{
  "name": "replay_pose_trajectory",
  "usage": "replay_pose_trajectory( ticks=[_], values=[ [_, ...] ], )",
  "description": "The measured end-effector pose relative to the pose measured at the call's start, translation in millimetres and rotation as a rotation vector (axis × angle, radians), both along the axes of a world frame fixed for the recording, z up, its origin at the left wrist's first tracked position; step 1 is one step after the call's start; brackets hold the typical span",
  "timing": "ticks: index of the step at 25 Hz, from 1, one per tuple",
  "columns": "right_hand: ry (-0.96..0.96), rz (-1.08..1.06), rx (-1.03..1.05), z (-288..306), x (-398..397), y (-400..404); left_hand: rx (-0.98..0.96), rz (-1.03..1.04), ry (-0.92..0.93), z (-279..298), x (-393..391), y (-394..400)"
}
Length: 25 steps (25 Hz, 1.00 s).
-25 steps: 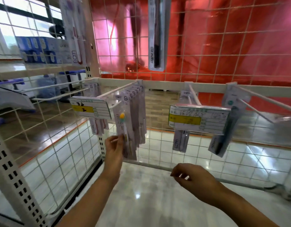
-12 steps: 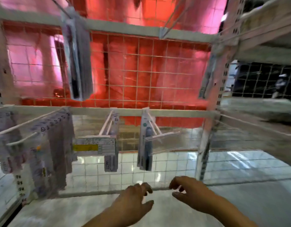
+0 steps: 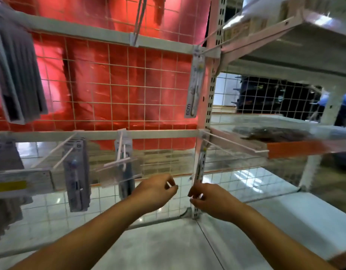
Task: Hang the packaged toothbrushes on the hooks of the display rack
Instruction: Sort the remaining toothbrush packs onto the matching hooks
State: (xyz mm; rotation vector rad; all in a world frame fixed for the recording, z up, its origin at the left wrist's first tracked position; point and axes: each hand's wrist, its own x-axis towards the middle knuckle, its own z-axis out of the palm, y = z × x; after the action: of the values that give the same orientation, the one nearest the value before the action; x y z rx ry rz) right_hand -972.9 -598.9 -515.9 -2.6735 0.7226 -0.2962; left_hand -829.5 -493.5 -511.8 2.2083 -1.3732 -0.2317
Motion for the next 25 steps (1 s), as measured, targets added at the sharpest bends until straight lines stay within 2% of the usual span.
replay_pose_trajectory(
  ticks=[6, 9, 11, 16, 21, 25],
  values=[
    [0.124, 0.038, 0.066, -41, 11, -16, 0.016, 0.037, 0.017, -19, 25, -21],
    [0.200, 0.016, 0.105, -44, 22, -36, 0.003, 0.102, 0.076, -21, 39, -40],
    [0.167, -0.009, 0.117, -34, 34, -52, -0.047, 0.122, 0.108, -19, 44, -56],
    [-0.256, -0.061, 0.259, 32, 88, -96, -0.335, 0.132, 0.321, 11, 48, -103],
    [-0.731, -0.213, 0.312, 91, 142, -124, -0.534, 0.210, 0.357, 50, 55, -145],
    [-0.897, -0.422, 0.398, 128, 163, -135, -0.573, 0.317, 0.339, 61, 71, -172]
  ],
)
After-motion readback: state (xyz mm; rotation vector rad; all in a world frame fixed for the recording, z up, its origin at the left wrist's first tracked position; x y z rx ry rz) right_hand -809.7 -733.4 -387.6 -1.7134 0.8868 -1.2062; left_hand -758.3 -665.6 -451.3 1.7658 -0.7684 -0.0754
